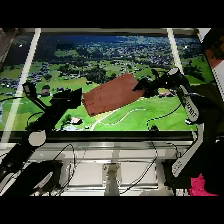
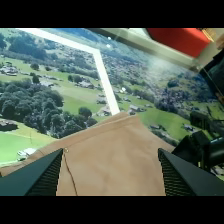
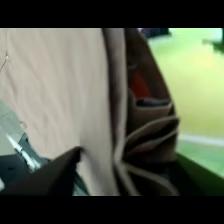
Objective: Fold the clothes and pants, and hang the long-sleeved shirts on hangers.
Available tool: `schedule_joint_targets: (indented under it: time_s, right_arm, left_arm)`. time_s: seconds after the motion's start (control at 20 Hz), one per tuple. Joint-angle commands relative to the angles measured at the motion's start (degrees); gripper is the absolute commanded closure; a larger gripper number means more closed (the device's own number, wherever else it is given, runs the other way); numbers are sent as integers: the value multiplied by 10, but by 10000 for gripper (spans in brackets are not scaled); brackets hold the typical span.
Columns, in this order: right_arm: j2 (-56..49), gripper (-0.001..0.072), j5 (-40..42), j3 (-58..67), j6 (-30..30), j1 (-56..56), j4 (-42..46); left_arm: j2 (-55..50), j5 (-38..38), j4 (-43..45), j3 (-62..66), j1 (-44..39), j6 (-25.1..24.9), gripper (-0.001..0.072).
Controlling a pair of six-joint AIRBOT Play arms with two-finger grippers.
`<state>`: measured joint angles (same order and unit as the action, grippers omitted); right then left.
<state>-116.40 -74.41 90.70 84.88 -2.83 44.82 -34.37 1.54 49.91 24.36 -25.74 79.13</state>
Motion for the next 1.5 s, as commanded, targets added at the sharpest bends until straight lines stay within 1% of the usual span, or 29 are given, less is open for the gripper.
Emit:
schedule_joint_targets:
  time_s: [0.0, 0.05, 0.1, 0.15, 0.2, 0.4, 0.5, 0.55, 0.65, 0.85, 0.95, 1.05, 1.15, 1.35, 1.45]
  right_arm:
    - [0, 276, 24, 0, 0, 4, -1]
    - [0, 373, 24, 0, 0, 4, -3]
    - [0, 527, 19, 0, 0, 3, -8]
    - [0, 661, 11, 0, 0, 0, -18]
    - [3, 701, 4, 0, 0, -3, -28]
    - [36, 705, -24, 37, 1, -46, -31]
    - [55, 704, -59, 83, 19, -99, -24]
    - [66, 704, -78, 108, 39, -133, -23]
    - [92, 704, -112, 155, 59, -205, -19]
    - [159, 705, -152, 226, 105, -356, 38]
    - [186, 705, -191, 251, 116, -432, 52]
    - [213, 705, -248, 253, 116, -496, 95]
    - [232, 705, -313, 251, 116, -542, 180]
    - [277, 704, -310, 240, 117, -591, 281]
    - [285, 701, -310, 240, 117, -590, 306]
  left_arm:
    - [0, 0, 0, 0, 0, 0, 50]
    - [0, 0, 0, 0, 0, 0, 50]
    - [0, 0, 0, 0, 0, 0, 49]
    - [0, 0, 0, 0, 0, 2, 50]
    - [0, 0, 0, 0, 0, 2, 50]
    - [0, 0, 0, 0, 0, 2, 50]
    - [-1, 1, 0, 0, 0, 2, 50]
    - [-1, 1, 0, 0, 0, 2, 50]
    - [-1, 1, 0, 0, 0, 2, 51]
    - [-1, 6, 0, 0, 1, 2, 51]
    - [-1, 10, 0, 0, 1, 2, 51]
    - [-1, 10, 0, 0, 1, 2, 51]
    - [-1, 10, 0, 0, 1, 2, 51]
    - [-1, 10, 0, 0, 1, 2, 51]
    - [-1, 10, 0, 0, 1, 2, 50]
